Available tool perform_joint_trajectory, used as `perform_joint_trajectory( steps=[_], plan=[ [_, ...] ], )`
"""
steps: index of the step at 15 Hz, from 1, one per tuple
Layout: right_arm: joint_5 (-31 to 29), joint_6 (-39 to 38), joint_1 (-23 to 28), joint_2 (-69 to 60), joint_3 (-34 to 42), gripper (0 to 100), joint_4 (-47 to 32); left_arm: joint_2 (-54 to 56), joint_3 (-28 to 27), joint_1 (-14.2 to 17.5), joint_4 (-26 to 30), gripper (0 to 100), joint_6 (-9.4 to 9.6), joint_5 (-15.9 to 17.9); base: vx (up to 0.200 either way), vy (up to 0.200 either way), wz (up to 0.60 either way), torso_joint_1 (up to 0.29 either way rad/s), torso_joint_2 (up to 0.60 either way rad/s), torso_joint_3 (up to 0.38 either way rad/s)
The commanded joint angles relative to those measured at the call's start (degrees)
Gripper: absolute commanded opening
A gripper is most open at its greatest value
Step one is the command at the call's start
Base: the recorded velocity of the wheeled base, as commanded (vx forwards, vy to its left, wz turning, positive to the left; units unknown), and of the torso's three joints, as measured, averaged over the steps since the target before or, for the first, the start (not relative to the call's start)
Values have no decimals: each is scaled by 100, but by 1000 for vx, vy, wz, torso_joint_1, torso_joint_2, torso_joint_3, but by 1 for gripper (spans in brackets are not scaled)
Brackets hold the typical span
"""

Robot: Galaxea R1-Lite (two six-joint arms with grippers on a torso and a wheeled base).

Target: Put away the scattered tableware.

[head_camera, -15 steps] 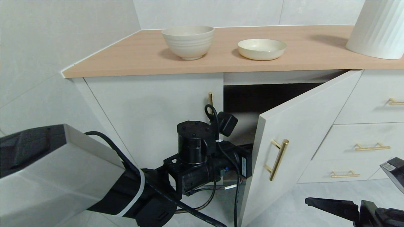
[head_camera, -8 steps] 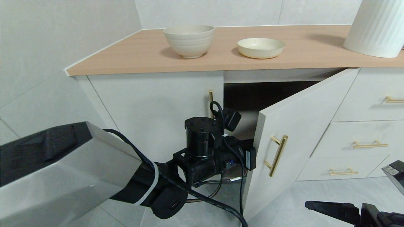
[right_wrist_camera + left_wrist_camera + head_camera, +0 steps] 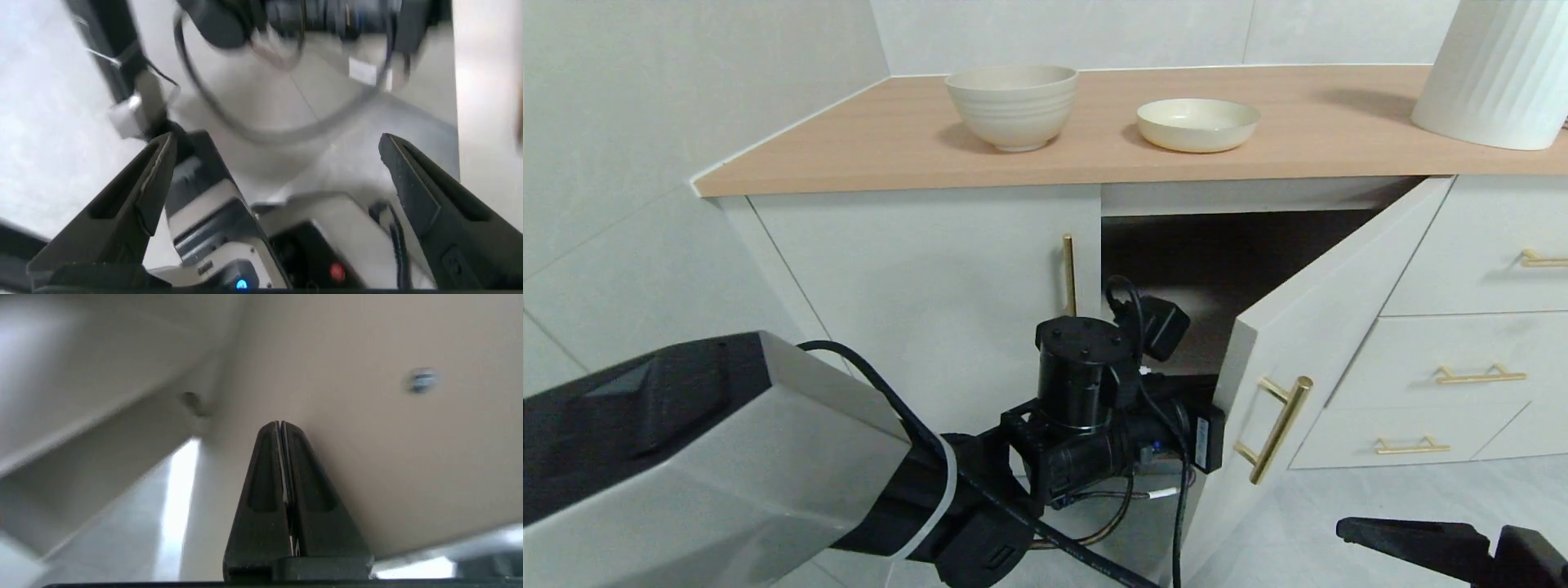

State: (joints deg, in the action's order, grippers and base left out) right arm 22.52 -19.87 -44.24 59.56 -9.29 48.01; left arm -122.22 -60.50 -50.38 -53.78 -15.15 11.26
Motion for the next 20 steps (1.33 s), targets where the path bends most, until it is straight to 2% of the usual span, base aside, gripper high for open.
perform_joint_trajectory(
  steps=[1,4,7,9,12,13,20],
  plan=[
    [34,141,135,-586,-178,100,25,146,38,-358,96,0,4,-10,0,0,0,0,0,0],
    [341,344,381,-938,-460,100,16,111,-23,-789,237,0,4,-1,0,0,0,0,0,0],
    [491,361,381,-867,-644,100,16,-56,-181,-947,290,0,4,-10,0,0,0,0,0,0],
    [526,423,381,-569,-952,100,16,-144,-252,-1175,290,0,4,-10,0,0,0,0,0,0],
    [596,563,372,-516,-978,100,25,-381,-568,-1641,395,0,12,-28,0,0,0,0,0,0],
    [631,581,372,-525,-987,100,25,-399,-594,-1712,421,0,12,-54,0,0,0,0,0,0],
    [948,757,328,-428,-961,100,-37,-276,-577,-1685,386,0,12,-318,0,0,0,0,0,0]
  ],
)
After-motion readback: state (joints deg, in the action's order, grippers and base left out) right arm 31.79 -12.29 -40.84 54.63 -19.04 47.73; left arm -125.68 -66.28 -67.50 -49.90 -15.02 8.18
